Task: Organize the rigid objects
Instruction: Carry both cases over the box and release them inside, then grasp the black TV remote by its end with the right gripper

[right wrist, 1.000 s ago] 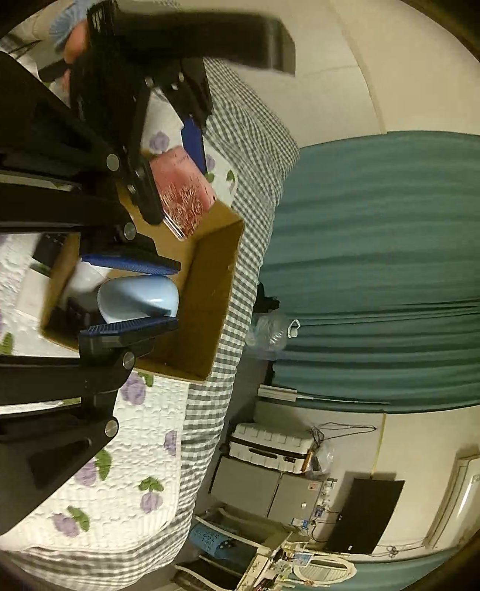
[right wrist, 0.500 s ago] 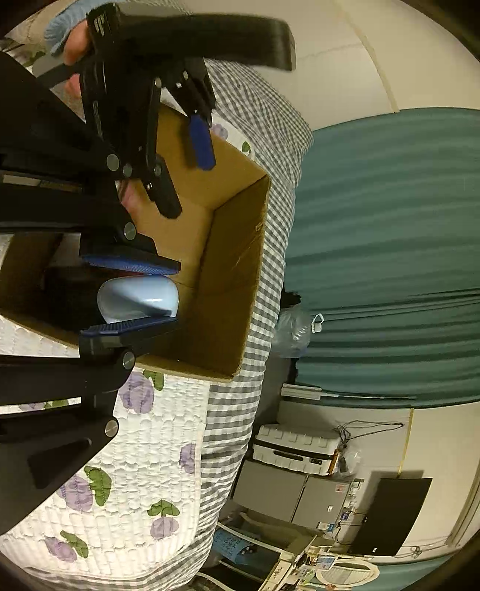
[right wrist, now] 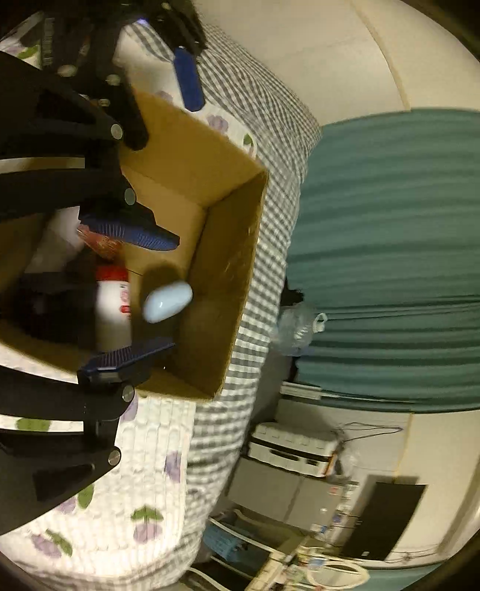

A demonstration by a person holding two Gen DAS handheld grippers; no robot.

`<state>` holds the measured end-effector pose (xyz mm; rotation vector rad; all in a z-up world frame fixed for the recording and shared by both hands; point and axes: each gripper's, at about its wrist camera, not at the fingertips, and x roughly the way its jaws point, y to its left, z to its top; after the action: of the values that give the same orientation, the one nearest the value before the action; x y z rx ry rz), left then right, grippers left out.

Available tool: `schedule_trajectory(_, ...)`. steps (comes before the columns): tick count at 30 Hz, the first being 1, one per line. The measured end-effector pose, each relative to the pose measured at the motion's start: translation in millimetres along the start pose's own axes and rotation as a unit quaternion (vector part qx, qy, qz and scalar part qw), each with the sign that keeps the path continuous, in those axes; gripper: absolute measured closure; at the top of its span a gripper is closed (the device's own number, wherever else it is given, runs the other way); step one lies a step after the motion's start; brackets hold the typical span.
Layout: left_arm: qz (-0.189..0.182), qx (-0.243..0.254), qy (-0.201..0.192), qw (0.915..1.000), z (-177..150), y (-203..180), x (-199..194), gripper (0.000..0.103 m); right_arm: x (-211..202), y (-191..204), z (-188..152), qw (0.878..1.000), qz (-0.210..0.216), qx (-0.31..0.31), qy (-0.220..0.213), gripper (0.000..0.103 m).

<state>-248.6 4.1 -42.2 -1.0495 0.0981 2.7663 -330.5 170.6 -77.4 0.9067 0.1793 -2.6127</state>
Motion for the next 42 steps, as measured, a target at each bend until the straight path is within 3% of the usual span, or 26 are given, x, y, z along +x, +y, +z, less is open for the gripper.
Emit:
schedule_trajectory(5, 0.021, -0.01, -0.012, 0.9997, -22, 14, -46, 0.027, -52, 26, -24, 0.999, 0.016, -0.029, -0.006, 0.053)
schedule_trajectory(9, 0.053, -0.014, 0.004, 0.9985, -52, 22, -63, 0.027, -64, 61, -57, 0.996, 0.053, -0.068, 0.023, 0.053)
schedule_trajectory(15, 0.075, -0.041, 0.055, 0.9948, -110, 32, -39, 0.027, -16, 112, -113, 0.981, 0.061, -0.147, 0.108, 0.053)
schedule_trajectory(19, 0.094, -0.053, 0.078, 0.9911, -127, 44, -18, 0.027, 22, 122, -129, 0.973, 0.029, -0.18, 0.141, 0.051)
schedule_trajectory(20, 0.096, -0.057, 0.079, 0.9906, -130, 48, -15, 0.027, 28, 124, -131, 0.971, 0.025, -0.188, 0.147, 0.046)
schedule_trajectory(22, 0.099, -0.061, 0.086, 0.9895, -135, 54, -9, 0.027, 36, 128, -134, 0.966, 0.01, -0.21, 0.147, 0.04)
schedule_trajectory(28, 0.094, -0.08, 0.109, 0.9864, -147, 69, 5, 0.027, 59, 139, -139, 0.952, -0.028, -0.263, 0.154, 0.04)
schedule_trajectory(34, 0.091, -0.082, 0.11, 0.9865, -149, 70, 5, 0.027, 70, 139, -141, 0.951, -0.026, -0.269, 0.149, 0.039)
schedule_trajectory(36, 0.092, -0.08, 0.111, 0.9862, -149, 69, 7, 0.027, 72, 136, -139, 0.954, -0.023, -0.26, 0.148, 0.042)
schedule_trajectory(38, 0.094, -0.078, 0.111, 0.9863, -149, 69, 6, 0.027, 70, 134, -135, 0.956, -0.035, -0.253, 0.148, 0.058)
schedule_trajectory(42, 0.096, -0.075, 0.111, 0.9863, -149, 67, 4, 0.027, 47, 125, -125, 0.964, 0.015, -0.204, 0.168, 0.073)
